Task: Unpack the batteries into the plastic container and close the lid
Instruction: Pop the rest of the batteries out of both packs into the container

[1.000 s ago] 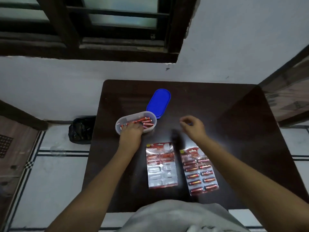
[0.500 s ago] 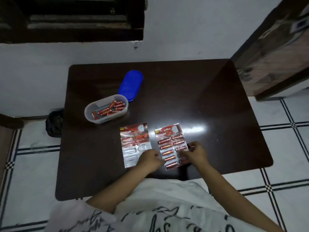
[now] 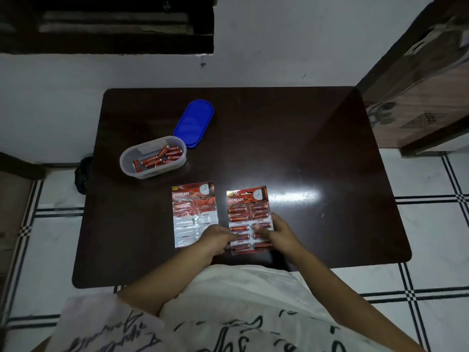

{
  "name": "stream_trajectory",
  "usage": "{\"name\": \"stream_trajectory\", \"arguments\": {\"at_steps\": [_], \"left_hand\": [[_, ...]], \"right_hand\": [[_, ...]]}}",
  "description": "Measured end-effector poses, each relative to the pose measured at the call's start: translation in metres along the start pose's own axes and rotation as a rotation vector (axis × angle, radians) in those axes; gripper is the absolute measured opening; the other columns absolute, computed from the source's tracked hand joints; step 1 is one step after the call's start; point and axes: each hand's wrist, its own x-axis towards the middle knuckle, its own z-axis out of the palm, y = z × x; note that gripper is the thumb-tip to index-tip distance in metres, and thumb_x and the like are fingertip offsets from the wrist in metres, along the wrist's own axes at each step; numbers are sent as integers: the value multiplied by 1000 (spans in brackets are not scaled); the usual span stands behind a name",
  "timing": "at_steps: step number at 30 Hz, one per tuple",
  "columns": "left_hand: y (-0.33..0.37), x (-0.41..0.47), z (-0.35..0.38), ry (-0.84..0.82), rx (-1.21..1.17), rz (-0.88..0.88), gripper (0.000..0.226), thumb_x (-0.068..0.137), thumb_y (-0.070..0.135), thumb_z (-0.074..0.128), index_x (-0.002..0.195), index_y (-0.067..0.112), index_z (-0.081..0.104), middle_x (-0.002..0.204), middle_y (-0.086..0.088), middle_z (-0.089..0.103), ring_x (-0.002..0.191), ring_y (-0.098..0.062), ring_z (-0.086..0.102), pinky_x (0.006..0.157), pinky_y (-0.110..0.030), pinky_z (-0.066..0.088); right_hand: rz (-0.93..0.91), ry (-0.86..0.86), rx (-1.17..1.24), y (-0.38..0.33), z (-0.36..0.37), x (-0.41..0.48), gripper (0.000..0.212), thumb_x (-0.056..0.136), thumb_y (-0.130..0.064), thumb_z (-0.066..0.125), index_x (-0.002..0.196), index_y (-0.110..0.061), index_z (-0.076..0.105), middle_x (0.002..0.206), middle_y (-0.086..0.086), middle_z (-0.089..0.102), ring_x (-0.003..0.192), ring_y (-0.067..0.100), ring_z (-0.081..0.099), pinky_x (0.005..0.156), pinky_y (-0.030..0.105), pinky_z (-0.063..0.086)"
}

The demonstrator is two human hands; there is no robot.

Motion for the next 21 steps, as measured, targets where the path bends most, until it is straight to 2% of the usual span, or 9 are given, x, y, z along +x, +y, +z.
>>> {"name": "stream_trajectory", "arguments": {"at_steps": [3, 5, 7, 10, 14, 18, 21], "left_hand": [[-3, 2, -3, 18, 102, -30, 28, 86, 41, 69, 95, 16, 62, 96, -2, 67, 87, -19, 66, 72, -29, 50], [-7, 4, -2, 2, 33, -72, 41, 82, 48, 71, 104, 15, 62, 101, -6, 68, 86, -20, 68, 71, -29, 54], [-9, 5, 2, -59, -170, -93, 37, 80, 38, 77, 103, 13, 63, 101, -9, 71, 90, -22, 69, 75, -30, 57], [-11, 9, 12, -151, -414, -88, 29, 80, 19, 78, 106, 11, 67, 95, -7, 76, 87, -22, 72, 74, -32, 58], [-11, 15, 28, -165, -491, -83, 26, 81, 12, 76, 106, 13, 69, 90, -4, 76, 79, -17, 73, 63, -29, 59], [-14, 22, 36, -123, -513, -90, 33, 78, 12, 79, 109, 12, 69, 106, -9, 73, 98, -25, 69, 74, -35, 58], [-18, 22, 40, -119, -546, -102, 27, 79, 7, 76, 105, 11, 69, 102, -10, 73, 96, -26, 69, 76, -36, 58]], "right_hand": [[45, -58, 144, 4, -2, 4, 35, 89, -8, 70, 122, -8, 59, 112, 16, 73, 99, 33, 72, 81, 40, 61], [61, -99, 173, 8, -4, 8, 40, 88, -11, 71, 125, -9, 59, 116, 17, 71, 104, 37, 70, 90, 51, 57], [68, -141, 203, 12, -8, 11, 42, 87, -13, 73, 127, -11, 59, 120, 19, 69, 109, 41, 67, 96, 58, 51], [74, -200, 229, 14, -13, 14, 44, 88, -14, 72, 130, -12, 58, 125, 20, 67, 114, 43, 63, 99, 59, 49], [91, -260, 184, 15, -19, 19, 48, 86, -16, 75, 131, -13, 57, 126, 18, 66, 115, 42, 63, 100, 58, 48], [144, -261, 140, 18, -28, 20, 52, 75, -3, 76, 125, -10, 63, 120, 18, 70, 111, 41, 65, 100, 57, 49], [120, -191, 99, 18, -29, 15, 43, 77, 7, 74, 118, -4, 67, 111, 19, 73, 103, 41, 69, 93, 51, 55]]}}
